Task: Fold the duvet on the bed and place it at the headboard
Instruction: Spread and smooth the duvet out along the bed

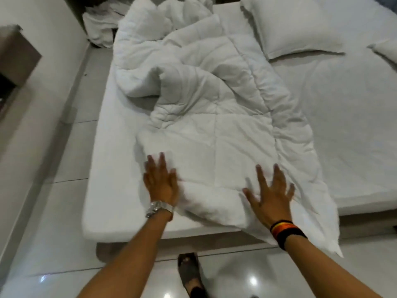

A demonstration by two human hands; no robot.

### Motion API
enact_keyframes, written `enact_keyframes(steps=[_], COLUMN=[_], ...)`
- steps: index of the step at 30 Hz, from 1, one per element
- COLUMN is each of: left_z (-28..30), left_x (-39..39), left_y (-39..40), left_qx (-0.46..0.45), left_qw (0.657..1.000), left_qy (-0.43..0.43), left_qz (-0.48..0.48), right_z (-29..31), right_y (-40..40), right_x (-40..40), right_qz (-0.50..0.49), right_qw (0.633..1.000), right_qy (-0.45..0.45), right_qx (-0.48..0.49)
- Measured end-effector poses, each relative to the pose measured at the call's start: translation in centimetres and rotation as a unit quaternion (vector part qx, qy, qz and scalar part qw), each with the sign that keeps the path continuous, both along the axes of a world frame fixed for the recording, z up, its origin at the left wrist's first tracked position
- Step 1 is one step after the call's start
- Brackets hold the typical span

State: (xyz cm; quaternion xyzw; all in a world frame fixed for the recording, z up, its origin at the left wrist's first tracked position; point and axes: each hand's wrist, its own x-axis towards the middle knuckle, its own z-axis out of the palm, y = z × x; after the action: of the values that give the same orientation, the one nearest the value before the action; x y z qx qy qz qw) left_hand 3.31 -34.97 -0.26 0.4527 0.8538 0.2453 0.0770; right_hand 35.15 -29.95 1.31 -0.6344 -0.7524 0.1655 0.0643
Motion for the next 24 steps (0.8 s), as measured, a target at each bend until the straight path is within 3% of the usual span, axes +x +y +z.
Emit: enact_keyframes(steps=[2, 6, 11, 18, 24], left_z=[-0.2, -0.4, -1.0, 0.3, 6.7], left_x=[-5.4, -12.3, -15.4, -14.0, -11.8], left_y=[0.5, 5.1, 10.1, 7.8, -4.1], left_qx=[-0.006, 0.048, -0.023, 0.082, -0.036], left_qw=[0.993, 0.95, 0.91, 0.908, 0.957], left_qy=[-0.107, -0.301, -0.413, -0.404, -0.282], left_qz=[0.053, 0.069, 0.006, 0.071, 0.057], right_z=[0.3, -0.4, -3.0, -3.3, 0.1], right_y=[1.0, 2.9, 4.1, 3.2, -1.5], right_x=[-6.0, -14.4, -17.5, -17.9, -17.7], right_qz=[0.072, 0.141, 0.136, 0.13, 0.145], right_qw=[0.997, 0.988, 0.984, 0.986, 0.983], right_qy=[0.027, 0.038, 0.015, 0.0, 0.042], right_qx=[-0.009, -0.046, -0.112, -0.108, -0.101])
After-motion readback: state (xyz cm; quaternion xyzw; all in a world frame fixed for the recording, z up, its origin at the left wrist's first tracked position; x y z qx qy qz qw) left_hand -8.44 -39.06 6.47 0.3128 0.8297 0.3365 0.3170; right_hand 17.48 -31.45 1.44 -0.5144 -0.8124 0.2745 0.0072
